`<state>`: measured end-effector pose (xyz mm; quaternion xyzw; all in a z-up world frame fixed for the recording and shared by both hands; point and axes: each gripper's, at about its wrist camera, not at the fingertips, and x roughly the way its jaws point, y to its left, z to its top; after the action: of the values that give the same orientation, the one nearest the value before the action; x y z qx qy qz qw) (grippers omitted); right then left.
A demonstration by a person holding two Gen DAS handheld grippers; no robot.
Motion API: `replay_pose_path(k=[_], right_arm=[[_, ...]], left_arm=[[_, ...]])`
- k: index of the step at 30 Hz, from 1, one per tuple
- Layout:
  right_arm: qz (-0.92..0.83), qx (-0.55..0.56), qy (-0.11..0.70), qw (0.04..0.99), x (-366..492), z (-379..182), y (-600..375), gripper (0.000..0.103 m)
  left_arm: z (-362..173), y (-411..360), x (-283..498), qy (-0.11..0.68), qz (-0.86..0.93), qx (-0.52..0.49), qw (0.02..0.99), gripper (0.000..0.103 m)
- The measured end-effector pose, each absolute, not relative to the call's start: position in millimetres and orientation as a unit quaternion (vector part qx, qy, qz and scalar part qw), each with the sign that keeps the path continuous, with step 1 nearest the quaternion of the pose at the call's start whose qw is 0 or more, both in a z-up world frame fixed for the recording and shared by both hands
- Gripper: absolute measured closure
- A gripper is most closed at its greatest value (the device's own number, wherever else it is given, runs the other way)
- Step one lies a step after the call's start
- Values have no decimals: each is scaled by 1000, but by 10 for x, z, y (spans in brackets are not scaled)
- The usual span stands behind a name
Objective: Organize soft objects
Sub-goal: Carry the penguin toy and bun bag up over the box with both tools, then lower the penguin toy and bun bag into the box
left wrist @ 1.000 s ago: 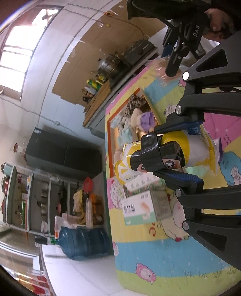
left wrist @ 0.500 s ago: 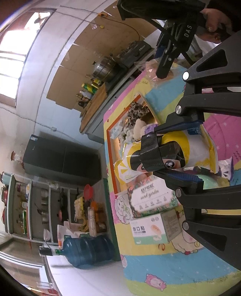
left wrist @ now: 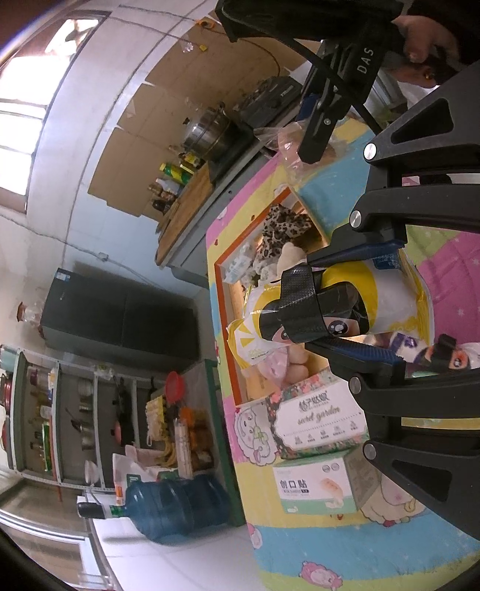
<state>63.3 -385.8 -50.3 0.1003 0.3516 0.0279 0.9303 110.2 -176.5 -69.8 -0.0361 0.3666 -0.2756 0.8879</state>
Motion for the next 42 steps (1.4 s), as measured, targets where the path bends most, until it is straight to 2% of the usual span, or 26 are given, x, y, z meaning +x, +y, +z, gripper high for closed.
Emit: replay_pose_path(k=[42], right_arm=[[144,107,374,910,1906,-885,-4387,51]], left_arm=[[-1209,-2461,1730,416,-187,-41,889,64]])
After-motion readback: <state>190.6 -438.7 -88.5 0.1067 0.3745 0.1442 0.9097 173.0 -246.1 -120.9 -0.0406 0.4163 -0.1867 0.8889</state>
